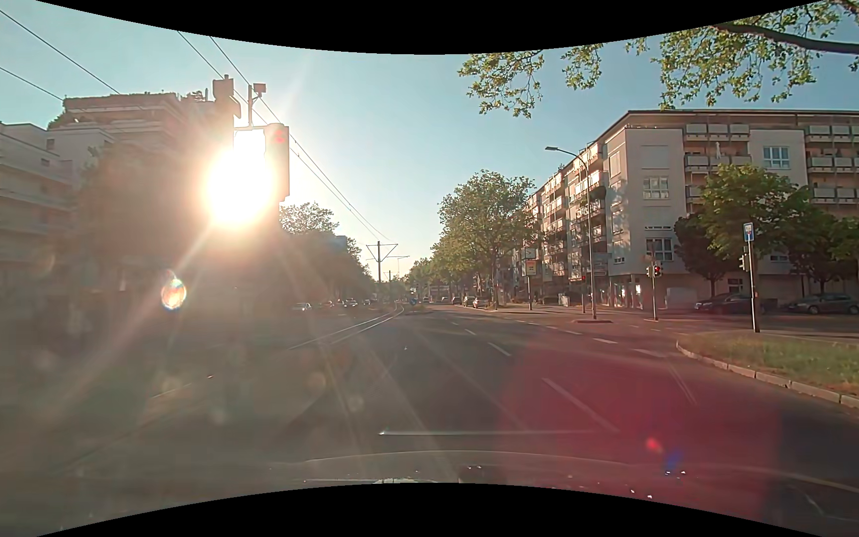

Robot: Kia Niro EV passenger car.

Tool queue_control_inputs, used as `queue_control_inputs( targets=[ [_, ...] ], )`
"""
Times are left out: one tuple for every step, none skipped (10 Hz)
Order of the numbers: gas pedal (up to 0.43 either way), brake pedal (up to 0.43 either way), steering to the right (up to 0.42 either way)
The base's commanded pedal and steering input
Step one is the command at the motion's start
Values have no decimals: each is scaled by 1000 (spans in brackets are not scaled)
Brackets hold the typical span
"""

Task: Follow the waypoints while adhering to traffic rules and regulations

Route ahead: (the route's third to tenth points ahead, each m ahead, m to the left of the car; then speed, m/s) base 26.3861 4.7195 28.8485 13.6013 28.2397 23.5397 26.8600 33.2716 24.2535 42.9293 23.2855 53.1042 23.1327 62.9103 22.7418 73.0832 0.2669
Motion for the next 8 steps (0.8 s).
queue_control_inputs(
  targets=[
    [0, 177, 3],
    [0, 183, 3],
    [0, 183, 3],
    [0, 183, 3],
    [0, 183, 3],
    [0, 183, 3],
    [0, 189, 3],
    [0, 189, 3]
  ],
)
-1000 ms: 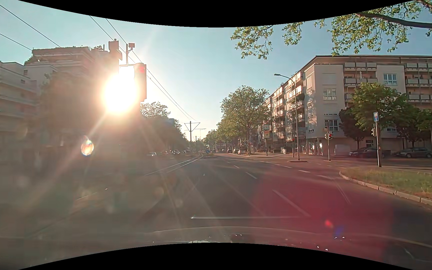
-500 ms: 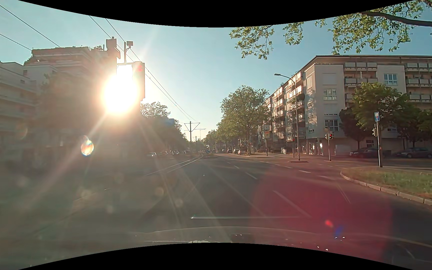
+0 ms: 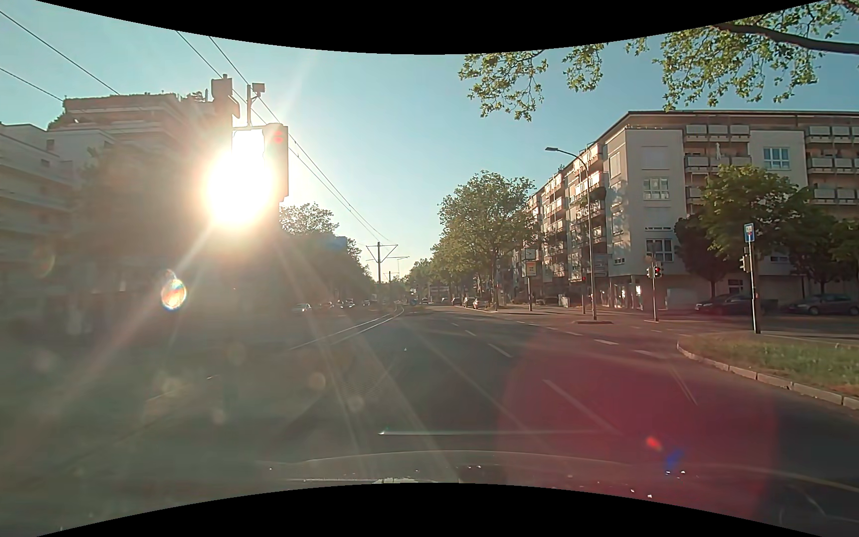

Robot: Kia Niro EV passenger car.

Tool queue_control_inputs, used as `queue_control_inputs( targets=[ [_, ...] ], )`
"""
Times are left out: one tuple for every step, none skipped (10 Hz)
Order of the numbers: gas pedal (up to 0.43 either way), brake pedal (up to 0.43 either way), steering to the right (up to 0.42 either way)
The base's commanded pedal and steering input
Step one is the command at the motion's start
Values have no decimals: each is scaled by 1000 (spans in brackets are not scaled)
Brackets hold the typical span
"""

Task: Follow the waypoints while adhering to traffic rules and regulations

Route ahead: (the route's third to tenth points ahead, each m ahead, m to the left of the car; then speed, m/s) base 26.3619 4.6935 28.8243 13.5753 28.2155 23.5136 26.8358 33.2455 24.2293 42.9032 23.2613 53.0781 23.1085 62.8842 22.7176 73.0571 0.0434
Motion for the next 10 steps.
queue_control_inputs(
  targets=[
    [0, 189, 3],
    [0, 189, 2],
    [0, 195, 2],
    [0, 195, 2],
    [0, 195, 2],
    [0, 195, 3],
    [0, 195, 2],
    [0, 201, 2],
    [0, 195, 3],
    [0, 201, 2]
  ],
)
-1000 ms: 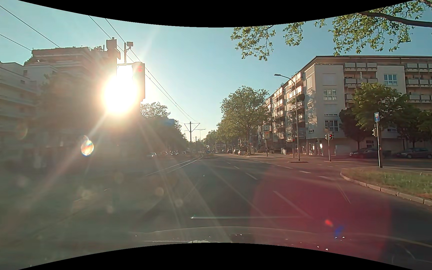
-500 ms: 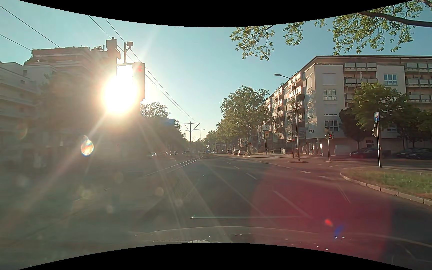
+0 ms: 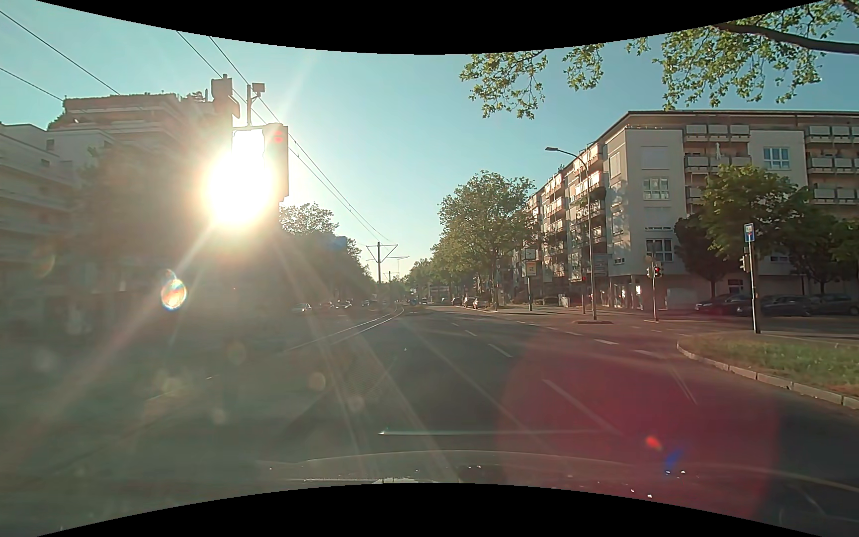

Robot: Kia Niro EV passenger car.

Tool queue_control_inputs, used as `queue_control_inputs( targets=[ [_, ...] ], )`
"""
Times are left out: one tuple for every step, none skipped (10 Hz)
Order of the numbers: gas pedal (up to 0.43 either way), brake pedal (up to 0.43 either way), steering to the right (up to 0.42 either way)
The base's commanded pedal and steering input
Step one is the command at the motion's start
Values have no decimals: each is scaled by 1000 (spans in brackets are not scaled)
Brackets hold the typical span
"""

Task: Follow the waypoints while adhering to traffic rules and regulations

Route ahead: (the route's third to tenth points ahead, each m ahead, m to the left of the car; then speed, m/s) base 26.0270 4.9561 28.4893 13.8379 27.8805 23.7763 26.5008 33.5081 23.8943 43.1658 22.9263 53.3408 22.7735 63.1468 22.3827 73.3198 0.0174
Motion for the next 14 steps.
queue_control_inputs(
  targets=[
    [0, 201, 2],
    [0, 201, 2],
    [0, 201, 2],
    [0, 201, 3],
    [0, 201, 2],
    [0, 201, 2],
    [0, 201, 2],
    [0, 201, 2],
    [0, 201, 3],
    [0, 207, 3],
    [0, 207, 2],
    [0, 207, 2],
    [0, 207, 2],
    [0, 207, 2]
  ],
)
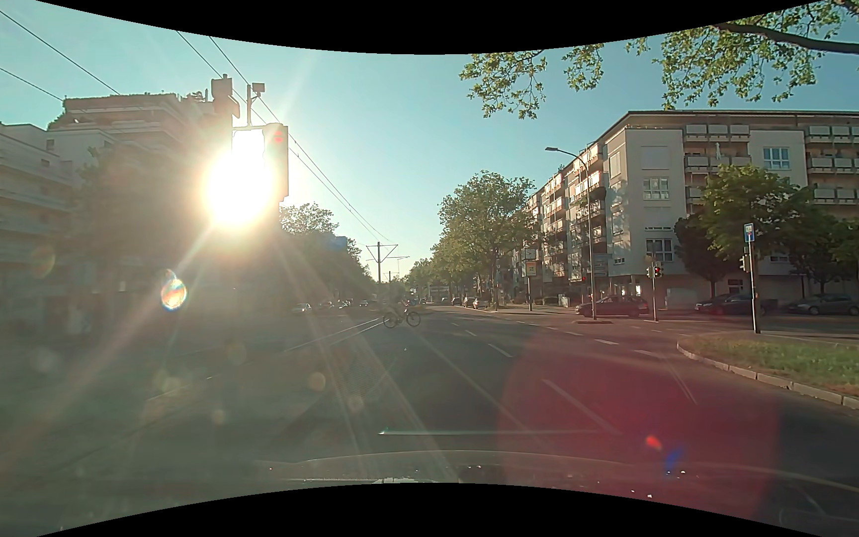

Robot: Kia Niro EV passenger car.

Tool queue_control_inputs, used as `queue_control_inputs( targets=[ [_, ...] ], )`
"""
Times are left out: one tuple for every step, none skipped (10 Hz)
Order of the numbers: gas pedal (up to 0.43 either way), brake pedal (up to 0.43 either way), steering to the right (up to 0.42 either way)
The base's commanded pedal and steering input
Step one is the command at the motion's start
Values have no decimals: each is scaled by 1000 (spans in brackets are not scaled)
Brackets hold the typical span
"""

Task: Follow the waypoints while adhering to traffic rules and regulations

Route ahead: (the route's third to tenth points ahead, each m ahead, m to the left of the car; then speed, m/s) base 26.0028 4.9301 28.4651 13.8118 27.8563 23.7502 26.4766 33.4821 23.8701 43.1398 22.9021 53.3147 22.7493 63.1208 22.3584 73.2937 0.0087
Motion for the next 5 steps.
queue_control_inputs(
  targets=[
    [0, 207, 3],
    [0, 207, 2],
    [0, 207, 3],
    [0, 207, 2],
    [0, 207, 2]
  ],
)
